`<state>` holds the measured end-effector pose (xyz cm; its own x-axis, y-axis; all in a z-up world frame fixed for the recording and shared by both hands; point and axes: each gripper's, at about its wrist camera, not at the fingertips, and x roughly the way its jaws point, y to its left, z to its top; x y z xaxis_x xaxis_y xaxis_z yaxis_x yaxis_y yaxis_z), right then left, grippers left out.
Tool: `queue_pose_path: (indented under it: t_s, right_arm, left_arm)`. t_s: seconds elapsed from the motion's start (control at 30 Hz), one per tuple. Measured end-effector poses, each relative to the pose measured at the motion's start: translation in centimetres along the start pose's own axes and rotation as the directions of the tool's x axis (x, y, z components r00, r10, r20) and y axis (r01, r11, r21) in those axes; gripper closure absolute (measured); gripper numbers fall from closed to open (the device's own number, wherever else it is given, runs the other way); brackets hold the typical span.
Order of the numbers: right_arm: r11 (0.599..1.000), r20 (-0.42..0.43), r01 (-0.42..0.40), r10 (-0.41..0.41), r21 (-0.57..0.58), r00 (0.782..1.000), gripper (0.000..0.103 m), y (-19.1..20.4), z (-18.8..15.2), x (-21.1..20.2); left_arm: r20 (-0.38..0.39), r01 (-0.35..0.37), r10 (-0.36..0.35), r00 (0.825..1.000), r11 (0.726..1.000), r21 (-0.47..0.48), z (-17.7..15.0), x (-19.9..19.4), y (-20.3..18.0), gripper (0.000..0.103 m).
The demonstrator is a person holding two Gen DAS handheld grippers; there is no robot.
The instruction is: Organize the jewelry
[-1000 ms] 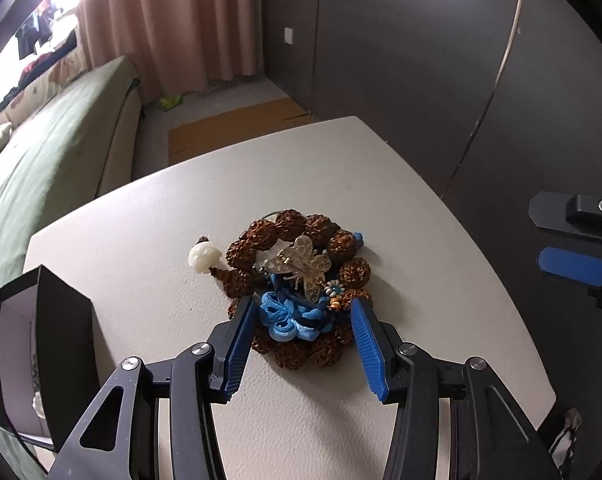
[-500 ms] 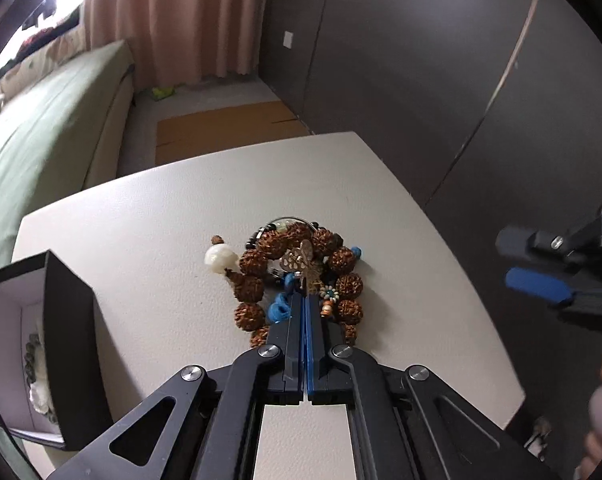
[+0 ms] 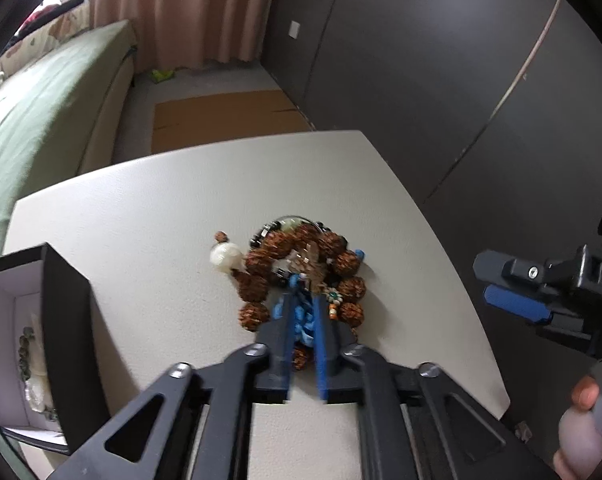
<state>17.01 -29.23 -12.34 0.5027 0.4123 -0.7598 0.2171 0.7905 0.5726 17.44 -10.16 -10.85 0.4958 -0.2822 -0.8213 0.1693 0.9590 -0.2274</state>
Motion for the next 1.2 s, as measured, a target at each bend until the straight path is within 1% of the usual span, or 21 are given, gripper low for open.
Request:
queue_pose_path:
  t_s: [0.03,0.07,0.1,0.17,0.23,0.3,0.33,0.37,0.47,0.5,0.53,0.7,0.77,0.8,0.83,0.9,1.0,1.1,1.13,1.17,1.2]
  right_arm:
    - [1.0,0.002,-0.001,0.001,0.002,1.0,0.048,-0.1,0.0,-0.1]
    - [1.0,0.004,-0.003,0.003,0.004,1.0,0.048,-0.3,0.1,-0.3]
    - [1.0,0.006,-0.005,0.005,0.006,1.0,0.048,-0.4,0.1,-0.4]
    - [1.0,0.009,-0.008,0.008,0.01,1.0,0.048,-0.6,0.2,-0.7]
    - [1.0,0.011,-0.012,0.012,0.013,1.0,0.048,-0.9,0.2,-0.8]
    - [1.0,0.011,-0.015,0.015,0.016,1.0,0.048,-1.2,0.3,-1.0]
    - [1.0,0.01,-0.017,0.017,0.017,1.0,0.048,-1.3,0.3,-1.1]
    - [1.0,0.011,-0.019,0.019,0.017,1.0,0.048,-1.5,0.3,-1.2]
    - [0.999,0.016,-0.024,0.024,0.023,1.0,0.048,-1.9,0.4,-1.6]
    - [0.999,0.017,-0.025,0.025,0.024,1.0,0.048,-2.0,0.4,-1.7]
    - [0.999,0.018,-0.026,0.026,0.027,1.0,0.048,-2.1,0.4,-1.7]
    - [0.999,0.015,-0.029,0.028,0.031,0.999,0.048,-2.1,0.4,-1.7]
    - [0.999,0.01,-0.028,0.028,0.024,1.0,0.048,-2.0,0.3,-1.5]
    - [0.999,0.008,-0.027,0.027,0.021,1.0,0.048,-1.9,0.3,-1.5]
    - [0.999,0.006,-0.026,0.026,0.018,1.0,0.048,-1.8,0.3,-1.4]
    - [1.0,0.003,-0.024,0.023,0.013,1.0,0.048,-1.6,0.3,-1.3]
    - [1.0,0.001,-0.019,0.019,0.01,1.0,0.048,-1.3,0.3,-1.2]
    - [1.0,-0.004,-0.015,0.015,0.01,1.0,0.048,-1.1,0.4,-0.9]
    - [1.0,-0.006,-0.013,0.013,0.007,1.0,0.048,-0.9,0.3,-0.8]
    - [1.0,-0.008,-0.012,0.012,0.003,1.0,0.048,-0.9,0.3,-0.7]
    - [1.0,-0.011,-0.01,0.01,-0.003,1.0,0.048,-0.7,0.2,-0.6]
  left_arm:
    - [-0.001,-0.005,0.005,1.0,1.0,0.007,-0.1,0.1,-0.1,0.07]
    - [0.009,-0.014,0.014,1.0,1.0,0.013,-0.1,0.0,-0.3,0.058]
    - [0.022,-0.017,0.017,1.0,1.0,0.018,-0.1,-0.1,-0.5,0.055]
    - [0.043,-0.017,0.015,0.999,0.999,0.032,-0.1,-0.3,-0.8,0.055]
    - [0.056,-0.037,0.034,0.998,0.998,0.048,-0.1,-0.3,-1.2,0.055]
    - [0.077,-0.071,0.065,0.995,0.995,0.076,-0.3,-0.1,-1.7,0.058]
    - [0.078,-0.075,0.068,0.995,0.993,0.092,-0.4,0.1,-2.0,0.061]
    - [0.07,-0.075,0.068,0.995,0.991,0.108,-0.4,0.5,-2.3,0.065]
    - [0.052,-0.1,0.093,0.994,0.984,0.145,-0.9,1.4,-2.7,0.068]
    - [0.047,-0.116,0.11,0.993,0.981,0.156,-1.1,1.8,-2.7,0.069]
    - [0.063,-0.114,0.105,0.992,0.981,0.158,-1.2,1.7,-2.6,0.069]
    - [0.047,-0.085,0.078,0.996,0.983,0.166,-1.1,1.7,-1.8,0.069]
    - [0.035,-0.092,0.088,0.996,0.985,0.149,-0.8,1.7,-1.0,0.07]
    - [0.003,-0.113,0.114,0.993,0.984,0.134,-0.7,2.2,-0.4,0.07]
    - [0.004,-0.096,0.096,0.995,0.987,0.13,-0.7,2.3,0.0,0.07]
    - [0.006,-0.089,0.089,0.996,0.984,0.153,-0.8,2.2,-0.1,0.07]
    - [0.018,-0.126,0.125,0.992,0.969,0.213,-1.3,2.3,-0.9,0.07]
    - [0.011,-0.121,0.122,0.993,0.97,0.213,-1.2,2.3,-0.7,0.071]
    - [0.009,-0.117,0.118,0.993,0.971,0.209,-1.1,2.3,-0.6,0.073]
    - [0.013,-0.108,0.108,0.994,0.972,0.209,-1.1,2.1,-0.6,0.085]
    - [0.017,-0.102,0.101,0.995,0.974,0.204,-1.1,1.8,-0.7,0.09]
